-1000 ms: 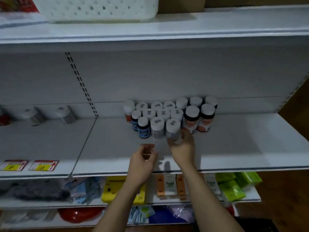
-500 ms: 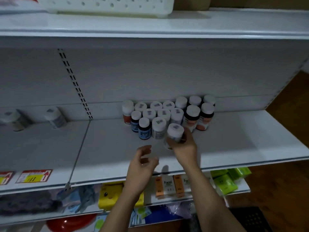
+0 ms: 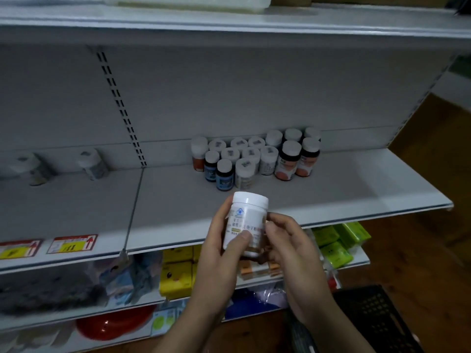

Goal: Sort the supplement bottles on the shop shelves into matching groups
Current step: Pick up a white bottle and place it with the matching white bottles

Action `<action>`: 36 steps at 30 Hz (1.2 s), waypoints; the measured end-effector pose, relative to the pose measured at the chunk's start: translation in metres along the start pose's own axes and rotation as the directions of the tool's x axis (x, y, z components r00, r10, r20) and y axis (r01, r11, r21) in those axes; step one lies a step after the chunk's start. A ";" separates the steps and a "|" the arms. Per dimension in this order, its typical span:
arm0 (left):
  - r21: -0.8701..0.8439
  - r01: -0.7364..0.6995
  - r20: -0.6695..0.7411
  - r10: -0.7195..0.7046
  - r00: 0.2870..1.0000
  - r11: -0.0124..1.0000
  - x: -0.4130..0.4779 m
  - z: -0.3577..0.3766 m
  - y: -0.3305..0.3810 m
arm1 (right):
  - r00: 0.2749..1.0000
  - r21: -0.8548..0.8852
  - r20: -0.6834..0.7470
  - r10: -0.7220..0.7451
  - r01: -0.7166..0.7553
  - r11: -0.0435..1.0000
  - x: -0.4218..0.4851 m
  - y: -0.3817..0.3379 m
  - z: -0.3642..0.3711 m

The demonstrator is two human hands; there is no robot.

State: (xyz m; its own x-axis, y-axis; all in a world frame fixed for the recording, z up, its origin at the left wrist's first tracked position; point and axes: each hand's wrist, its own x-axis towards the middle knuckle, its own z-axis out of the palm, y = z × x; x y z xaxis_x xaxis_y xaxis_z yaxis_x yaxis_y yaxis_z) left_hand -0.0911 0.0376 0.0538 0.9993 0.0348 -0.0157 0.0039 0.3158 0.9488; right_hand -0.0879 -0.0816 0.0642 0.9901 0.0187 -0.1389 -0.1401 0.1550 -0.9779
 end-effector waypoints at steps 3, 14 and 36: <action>-0.105 0.067 -0.018 -0.069 0.997 0.992 -0.003 -0.002 0.002 | 0.998 -0.038 0.046 -0.043 0.045 0.998 -0.003 -0.001 0.001; -0.300 0.152 0.117 -0.122 0.986 0.942 -0.015 0.004 0.023 | 0.953 -0.063 0.051 -0.297 0.300 0.952 -0.008 -0.008 0.007; -0.308 0.066 0.023 -0.062 0.998 0.949 -0.036 0.064 -0.005 | 0.987 0.315 0.133 0.092 -0.131 0.940 -0.017 -0.013 -0.062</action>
State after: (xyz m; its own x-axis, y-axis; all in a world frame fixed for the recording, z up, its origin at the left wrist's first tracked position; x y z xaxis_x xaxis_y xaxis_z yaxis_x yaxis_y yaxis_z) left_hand -0.1247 -0.0257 0.0702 0.9977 -0.0068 -0.0668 0.0577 0.5942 0.8023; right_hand -0.1029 -0.1451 0.0698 0.9645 0.1642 -0.2067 -0.2599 0.4548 -0.8518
